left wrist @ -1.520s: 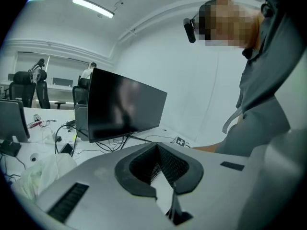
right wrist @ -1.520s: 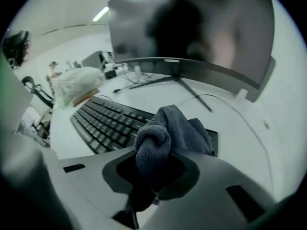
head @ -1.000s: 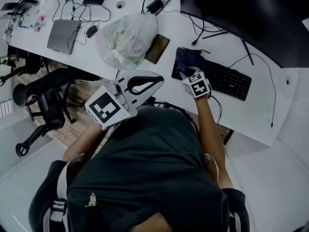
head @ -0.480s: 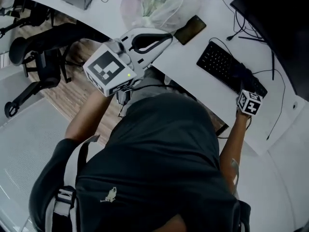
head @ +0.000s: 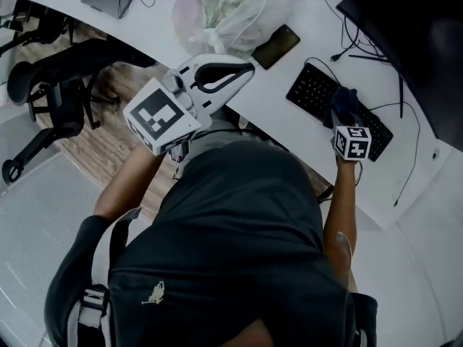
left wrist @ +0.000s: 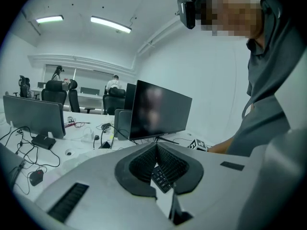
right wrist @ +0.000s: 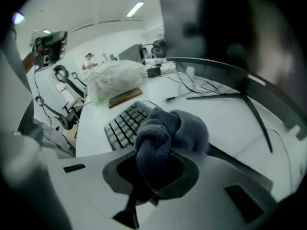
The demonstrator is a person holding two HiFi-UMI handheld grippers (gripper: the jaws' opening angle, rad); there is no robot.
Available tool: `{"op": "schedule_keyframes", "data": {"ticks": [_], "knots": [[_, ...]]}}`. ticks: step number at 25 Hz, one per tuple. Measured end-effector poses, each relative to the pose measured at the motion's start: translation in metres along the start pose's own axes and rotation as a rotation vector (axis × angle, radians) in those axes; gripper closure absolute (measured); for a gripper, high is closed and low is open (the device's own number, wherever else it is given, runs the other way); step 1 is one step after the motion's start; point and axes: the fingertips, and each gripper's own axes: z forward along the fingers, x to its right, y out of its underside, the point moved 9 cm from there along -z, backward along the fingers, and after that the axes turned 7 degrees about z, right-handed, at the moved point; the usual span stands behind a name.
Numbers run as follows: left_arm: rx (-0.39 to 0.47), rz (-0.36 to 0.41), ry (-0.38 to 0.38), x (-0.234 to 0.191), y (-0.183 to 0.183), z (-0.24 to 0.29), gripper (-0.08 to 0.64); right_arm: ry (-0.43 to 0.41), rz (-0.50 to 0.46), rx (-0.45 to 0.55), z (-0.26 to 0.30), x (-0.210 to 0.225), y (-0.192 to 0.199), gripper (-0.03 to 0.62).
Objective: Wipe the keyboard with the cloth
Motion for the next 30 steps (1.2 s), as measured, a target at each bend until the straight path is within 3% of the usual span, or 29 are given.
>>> {"op": "schedule_keyframes", "data": {"ticks": [2,4,6,8,11,17,21,25,27,30], "knots": [[0.002,-0.011,0.016,0.003,0.006,0.001,0.555,0.098,0.118,-0.030,-0.025,0.035,0.033,0.537],[-0.007,-0.026,0.054,0.009,0.012,0.008,0.555,0.146,0.283,0.005,-0.049,0.059,0.055,0.537],[-0.035,-0.060,0.111,0.017,0.021,0.022,0.555,0.081,0.475,0.171,-0.076,0.066,0.055,0.537],[-0.067,-0.118,0.184,0.028,0.033,0.041,0.555,-0.050,0.607,0.392,-0.097,0.060,0.043,0.537],[-0.117,-0.208,0.277,0.044,0.051,0.070,0.555,-0.155,0.589,0.572,-0.116,0.043,0.020,0.537],[-0.241,-0.372,0.360,0.063,0.093,0.106,0.554,-0.214,0.554,0.662,-0.132,0.033,0.005,0.537],[-0.280,-0.550,0.309,0.064,0.124,0.115,0.554,-0.229,0.544,0.666,-0.136,0.034,0.009,0.538],[-0.235,-0.768,0.229,0.031,0.145,0.129,0.552,-0.250,0.542,0.698,-0.118,0.036,-0.002,0.538],[-0.218,-0.886,0.207,0.037,0.162,0.128,0.552,-0.270,0.552,0.674,-0.116,0.029,0.004,0.538],[-0.250,-1.022,0.194,0.052,0.190,0.126,0.462,-0.313,0.579,0.632,-0.111,0.015,0.018,0.538]]}}
